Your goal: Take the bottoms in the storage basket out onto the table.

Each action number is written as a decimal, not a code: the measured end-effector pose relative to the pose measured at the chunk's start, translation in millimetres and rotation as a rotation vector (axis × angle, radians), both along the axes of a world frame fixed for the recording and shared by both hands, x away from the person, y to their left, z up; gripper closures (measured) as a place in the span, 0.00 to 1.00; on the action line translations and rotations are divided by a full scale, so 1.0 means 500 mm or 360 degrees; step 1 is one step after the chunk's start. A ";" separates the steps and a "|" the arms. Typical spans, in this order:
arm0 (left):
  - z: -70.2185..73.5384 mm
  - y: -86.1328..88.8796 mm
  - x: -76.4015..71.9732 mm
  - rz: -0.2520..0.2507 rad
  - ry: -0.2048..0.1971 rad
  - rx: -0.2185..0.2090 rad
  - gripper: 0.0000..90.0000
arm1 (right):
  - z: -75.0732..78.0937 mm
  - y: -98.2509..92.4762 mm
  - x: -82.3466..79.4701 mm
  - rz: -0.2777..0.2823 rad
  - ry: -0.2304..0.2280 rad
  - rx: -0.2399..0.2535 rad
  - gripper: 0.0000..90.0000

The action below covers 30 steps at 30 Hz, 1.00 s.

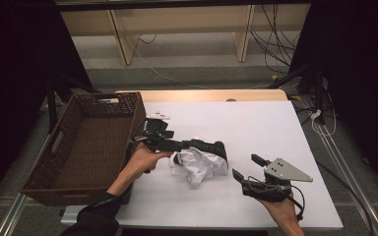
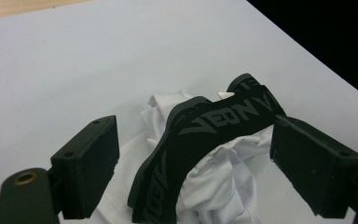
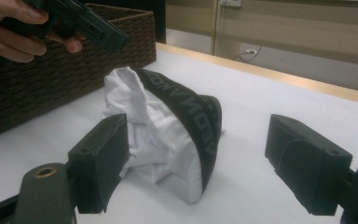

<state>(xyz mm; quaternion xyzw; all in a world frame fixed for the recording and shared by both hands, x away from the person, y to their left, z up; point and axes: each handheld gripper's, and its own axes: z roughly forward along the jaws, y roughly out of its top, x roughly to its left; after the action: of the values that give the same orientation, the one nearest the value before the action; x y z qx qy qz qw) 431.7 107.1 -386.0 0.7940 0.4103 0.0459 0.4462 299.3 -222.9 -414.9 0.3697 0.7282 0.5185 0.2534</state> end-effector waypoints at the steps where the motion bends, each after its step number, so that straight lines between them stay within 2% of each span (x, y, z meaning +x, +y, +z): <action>1: 0.001 0.001 -0.001 0.0000 -0.0003 -0.0007 0.17 | 0.000 0.000 0.000 0.0000 0.0001 0.0000 0.25; 11: 0.016 0.007 -0.015 -0.0004 -0.0068 -0.0088 0.17 | 0.000 0.001 0.000 0.0000 -0.0002 0.0000 0.25; 24: 0.008 0.004 -0.029 -0.0006 -0.0102 -0.0137 0.17 | 0.000 0.001 0.000 0.0002 -0.0001 -0.0004 0.25; 30: 0.010 0.012 -0.035 0.0028 -0.0106 -0.0181 0.17 | 0.000 0.000 -0.001 0.0002 -0.0001 -0.0005 0.25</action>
<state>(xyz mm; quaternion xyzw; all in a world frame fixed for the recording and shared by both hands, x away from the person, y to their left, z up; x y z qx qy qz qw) 414.2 113.2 -381.1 0.7617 0.4040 0.0527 0.5038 299.0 -222.7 -414.8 0.3685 0.7291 0.5178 0.2538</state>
